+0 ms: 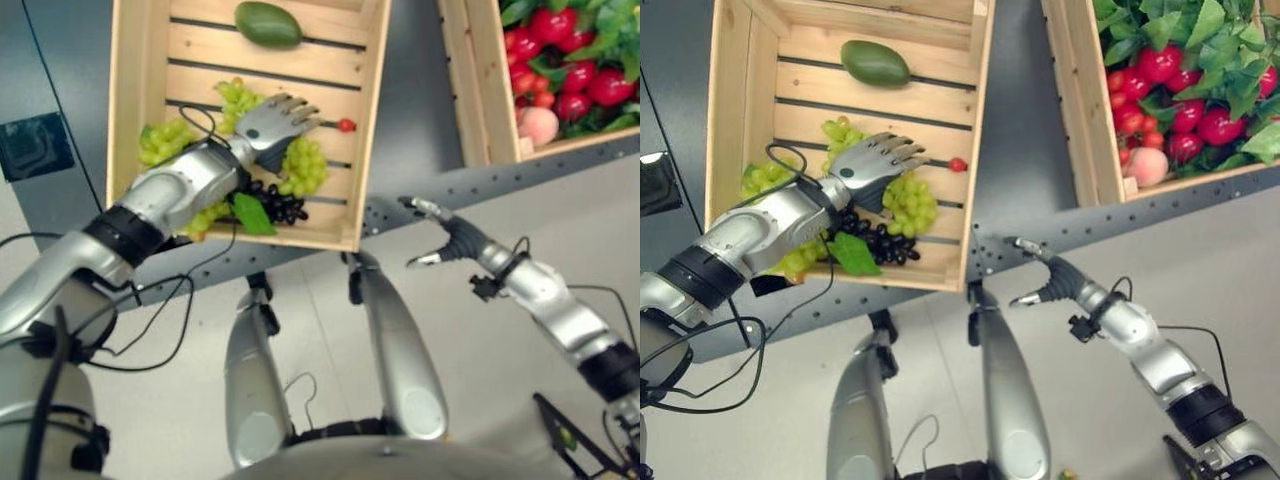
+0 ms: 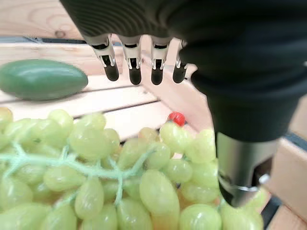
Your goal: Pick up the fruits from the basket on one side to the basket on the other side
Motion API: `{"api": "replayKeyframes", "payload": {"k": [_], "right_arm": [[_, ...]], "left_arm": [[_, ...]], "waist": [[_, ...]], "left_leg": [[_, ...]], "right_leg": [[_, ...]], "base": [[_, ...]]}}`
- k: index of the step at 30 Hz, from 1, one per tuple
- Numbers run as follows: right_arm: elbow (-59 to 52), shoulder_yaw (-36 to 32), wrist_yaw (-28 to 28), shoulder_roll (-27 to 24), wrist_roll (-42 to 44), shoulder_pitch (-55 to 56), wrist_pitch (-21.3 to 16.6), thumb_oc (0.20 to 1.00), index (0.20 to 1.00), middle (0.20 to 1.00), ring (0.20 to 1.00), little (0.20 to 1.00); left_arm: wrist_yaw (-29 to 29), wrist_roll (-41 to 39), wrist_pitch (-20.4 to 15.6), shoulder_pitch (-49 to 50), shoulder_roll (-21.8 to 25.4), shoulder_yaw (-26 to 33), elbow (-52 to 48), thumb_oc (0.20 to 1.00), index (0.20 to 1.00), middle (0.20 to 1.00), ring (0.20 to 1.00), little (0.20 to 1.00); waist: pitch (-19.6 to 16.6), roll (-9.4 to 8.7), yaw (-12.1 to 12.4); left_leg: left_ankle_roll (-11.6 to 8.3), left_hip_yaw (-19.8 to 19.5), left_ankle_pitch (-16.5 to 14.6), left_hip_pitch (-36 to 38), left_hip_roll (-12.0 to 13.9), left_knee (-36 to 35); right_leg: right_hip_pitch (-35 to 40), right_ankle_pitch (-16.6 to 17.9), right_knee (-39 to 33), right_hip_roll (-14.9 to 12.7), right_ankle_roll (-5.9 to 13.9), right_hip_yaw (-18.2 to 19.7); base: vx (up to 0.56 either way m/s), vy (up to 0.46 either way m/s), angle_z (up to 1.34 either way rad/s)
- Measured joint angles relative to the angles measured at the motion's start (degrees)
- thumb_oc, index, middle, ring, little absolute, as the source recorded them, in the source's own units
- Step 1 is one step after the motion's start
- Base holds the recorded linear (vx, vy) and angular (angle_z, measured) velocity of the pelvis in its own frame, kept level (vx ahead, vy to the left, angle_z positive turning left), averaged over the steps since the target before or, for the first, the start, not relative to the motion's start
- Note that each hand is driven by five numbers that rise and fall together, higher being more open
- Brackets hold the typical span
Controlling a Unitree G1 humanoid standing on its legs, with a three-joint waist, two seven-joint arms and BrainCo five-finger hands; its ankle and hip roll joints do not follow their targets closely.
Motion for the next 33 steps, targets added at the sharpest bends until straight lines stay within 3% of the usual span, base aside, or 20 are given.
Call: {"api": "replayKeyframes", "payload": {"k": [26,27,28,29,33], "right_arm": [[-10.21,-1.36,1.65,-0.55,2.35,0.32,-0.42,1.0,1.0,1.0,1.0,1.0],[-10.8,-1.45,1.65,-0.56,2.64,0.32,-0.43,1.0,1.0,1.0,1.0,1.0],[-11.45,-1.77,1.69,-0.56,3.01,0.37,-0.43,1.0,1.0,1.0,1.0,1.0],[-11.72,-2.15,1.76,-0.55,3.3,0.41,-0.44,1.0,1.0,1.0,1.0,1.0],[-11.83,-3.54,2.07,-0.73,3.51,0.54,-0.48,1.0,1.0,1.0,1.0,1.0]], "left_arm": [[-0.14,2.2,0.83,1.81,0.17,2.55,0.33,1.0,1.0,1.0,1.0,1.0],[-0.15,2.2,0.89,1.81,0.18,2.56,0.33,0.94,0.94,0.94,0.94,0.94],[-0.24,2.2,0.85,1.82,0.23,2.56,0.25,0.335,0.335,0.335,0.335,0.335],[-0.44,2.19,0.81,1.82,0.3,2.56,0.12,0.2,0.2,0.2,0.2,0.2],[-0.43,2.19,0.75,1.8,0.49,3.93,0.02,0.2,0.2,0.2,0.2,0.2]], "waist": [[0.43,-1.18,-1.01],[0.42,-1.22,-1.02],[0.42,-1.24,-1.02],[0.42,-1.24,-0.99],[0.43,-1.33,-1.0]], "left_leg": [[-0.05,0.86,-0.92,-3.42,0.74,1.72],[-0.05,0.86,-0.92,-3.5,0.74,1.73],[-0.05,0.86,-0.91,-3.64,0.73,1.81],[-0.05,0.83,-0.91,-3.76,0.73,1.87],[-0.03,0.77,-0.93,-4.45,0.74,2.23]], "right_leg": [[-3.75,0.19,0.78,0.71,-0.27,0.93],[-3.81,0.19,0.78,0.71,-0.27,0.94],[-3.92,0.18,0.78,0.7,-0.26,0.95],[-4.01,0.18,0.78,0.7,-0.26,0.95],[-4.65,0.19,0.91,0.69,-0.27,0.95]], "base": [[0.0,-0.002,-0.01],[0.0,0.0,0.0],[0.0,0.0,0.0],[0.0,0.0,0.0],[0.0,0.0,0.0]]}}
